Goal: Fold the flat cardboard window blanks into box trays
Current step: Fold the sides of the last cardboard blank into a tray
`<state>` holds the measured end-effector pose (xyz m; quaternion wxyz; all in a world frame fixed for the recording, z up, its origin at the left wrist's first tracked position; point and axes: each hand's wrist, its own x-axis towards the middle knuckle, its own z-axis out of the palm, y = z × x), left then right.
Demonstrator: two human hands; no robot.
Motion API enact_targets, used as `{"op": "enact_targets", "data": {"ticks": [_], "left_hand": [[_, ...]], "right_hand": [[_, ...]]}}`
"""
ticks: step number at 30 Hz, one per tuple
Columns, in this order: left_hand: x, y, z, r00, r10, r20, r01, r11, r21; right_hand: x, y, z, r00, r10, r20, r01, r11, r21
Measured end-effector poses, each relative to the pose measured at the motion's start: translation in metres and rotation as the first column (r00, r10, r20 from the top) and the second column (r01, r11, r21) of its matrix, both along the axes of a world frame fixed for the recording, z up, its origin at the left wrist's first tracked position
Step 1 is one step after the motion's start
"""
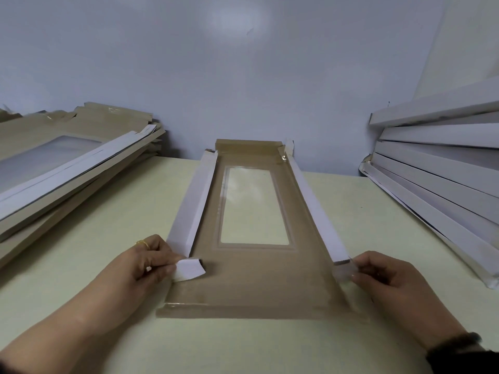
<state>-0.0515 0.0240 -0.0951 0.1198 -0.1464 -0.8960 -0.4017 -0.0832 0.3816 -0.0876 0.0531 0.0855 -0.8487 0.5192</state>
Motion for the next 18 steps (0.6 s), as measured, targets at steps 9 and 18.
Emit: {"op": "enact_targets", "data": {"ticks": [9,18], "left_hand": [[-0.001,0.004,-0.003,0.998,0.015,-0.062,-0.019,0.998,-0.067],[0.005,0.005,-0.004,0.984,0.003,-0.178,-0.025,0.993,-0.119]], "right_hand": [[-0.002,-0.019,-0.009,0.845,0.169,-0.507,0.162,0.823,0.545],[0.008,-0.012,-0.002,0.773,0.329,-0.543,0.164,0.723,0.671]]}}
